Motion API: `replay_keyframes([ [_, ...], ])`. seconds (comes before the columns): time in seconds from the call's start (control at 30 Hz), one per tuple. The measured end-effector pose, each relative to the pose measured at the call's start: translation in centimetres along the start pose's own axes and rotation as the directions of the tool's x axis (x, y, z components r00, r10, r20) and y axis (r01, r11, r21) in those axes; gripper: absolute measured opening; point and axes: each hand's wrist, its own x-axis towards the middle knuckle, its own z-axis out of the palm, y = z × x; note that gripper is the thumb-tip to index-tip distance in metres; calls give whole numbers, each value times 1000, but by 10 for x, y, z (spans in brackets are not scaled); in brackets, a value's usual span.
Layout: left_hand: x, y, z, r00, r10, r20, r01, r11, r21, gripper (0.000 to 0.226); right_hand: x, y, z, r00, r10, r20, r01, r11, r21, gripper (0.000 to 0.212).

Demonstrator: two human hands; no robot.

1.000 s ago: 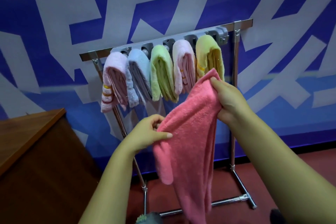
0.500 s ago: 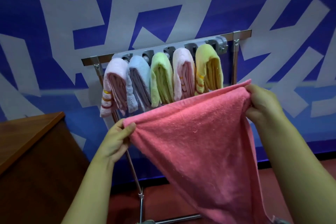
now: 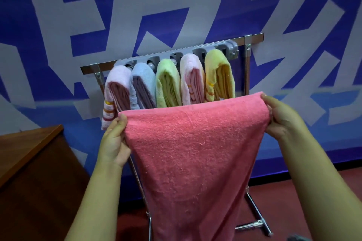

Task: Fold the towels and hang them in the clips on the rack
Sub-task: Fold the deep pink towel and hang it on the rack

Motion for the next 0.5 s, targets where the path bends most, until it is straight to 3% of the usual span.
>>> replay_keyframes([
  [0.13,1,0,-6,994,-24,-107,27,999,19,5,5,6,2,993,-64,-98,67,997,26,18],
  [0.3,-12,-16,5,947,-82,-311,98,994,36,18,-5,26,16,984,-85,-155,80,996,-38,12],
  [0.37,-24,-22,21,944,-44,-328,69,995,66,20,-14,36,23,991,-101,-83,91,989,-120,12],
  [0.5,-49,-30,58,980,-13,-197,63,967,248,10,-43,54,42,983,-123,133,155,951,-268,12],
])
